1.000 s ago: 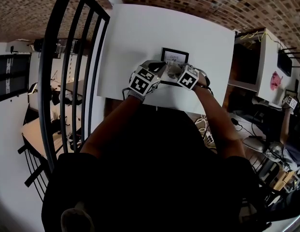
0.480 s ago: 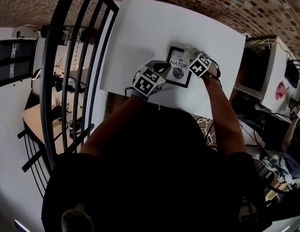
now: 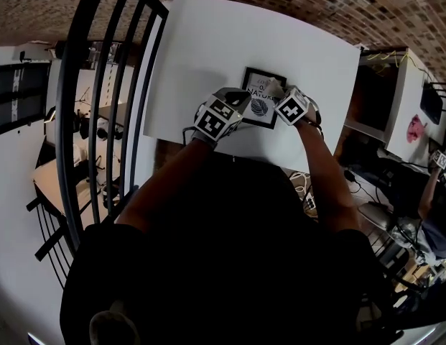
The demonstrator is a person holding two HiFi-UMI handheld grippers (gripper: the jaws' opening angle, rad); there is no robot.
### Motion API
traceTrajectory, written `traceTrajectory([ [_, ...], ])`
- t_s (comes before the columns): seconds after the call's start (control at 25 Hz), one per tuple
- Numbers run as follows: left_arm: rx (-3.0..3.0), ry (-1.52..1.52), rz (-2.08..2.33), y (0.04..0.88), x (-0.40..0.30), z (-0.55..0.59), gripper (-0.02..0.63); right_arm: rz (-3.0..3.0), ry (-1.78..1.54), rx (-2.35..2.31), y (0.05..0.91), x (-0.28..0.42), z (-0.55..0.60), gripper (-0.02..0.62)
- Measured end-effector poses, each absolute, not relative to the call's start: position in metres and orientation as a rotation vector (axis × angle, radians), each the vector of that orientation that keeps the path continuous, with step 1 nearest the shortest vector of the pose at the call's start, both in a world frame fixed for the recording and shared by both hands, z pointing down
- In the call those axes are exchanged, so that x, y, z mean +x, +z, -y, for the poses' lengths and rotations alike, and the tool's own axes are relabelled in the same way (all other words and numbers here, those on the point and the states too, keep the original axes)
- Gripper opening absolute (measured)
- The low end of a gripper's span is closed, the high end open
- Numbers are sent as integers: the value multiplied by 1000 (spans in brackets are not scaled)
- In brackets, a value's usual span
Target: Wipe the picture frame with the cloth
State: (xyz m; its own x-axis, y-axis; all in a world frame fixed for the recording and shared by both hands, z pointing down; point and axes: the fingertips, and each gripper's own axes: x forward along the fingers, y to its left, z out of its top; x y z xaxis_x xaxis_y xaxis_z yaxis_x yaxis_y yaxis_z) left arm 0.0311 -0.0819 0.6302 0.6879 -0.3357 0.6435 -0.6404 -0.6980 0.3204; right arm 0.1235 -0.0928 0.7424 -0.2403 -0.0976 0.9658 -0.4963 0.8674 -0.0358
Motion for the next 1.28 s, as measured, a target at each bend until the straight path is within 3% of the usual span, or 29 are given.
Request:
traceTrajectory([
  [0.28, 2378, 762, 699, 628, 40, 79, 2, 1808, 420, 417, 743, 111, 35, 114],
  [0.72, 2403, 741, 653, 614, 49, 63, 2, 1939, 773, 564, 743, 104, -23, 114],
  [1.0, 2454, 690, 668, 595, 43, 52, 2, 2201, 782, 752, 683, 97, 3, 114],
  [1.28, 2637, 459, 742, 507, 52, 70, 2, 2515, 566, 986, 551, 86, 51, 114],
])
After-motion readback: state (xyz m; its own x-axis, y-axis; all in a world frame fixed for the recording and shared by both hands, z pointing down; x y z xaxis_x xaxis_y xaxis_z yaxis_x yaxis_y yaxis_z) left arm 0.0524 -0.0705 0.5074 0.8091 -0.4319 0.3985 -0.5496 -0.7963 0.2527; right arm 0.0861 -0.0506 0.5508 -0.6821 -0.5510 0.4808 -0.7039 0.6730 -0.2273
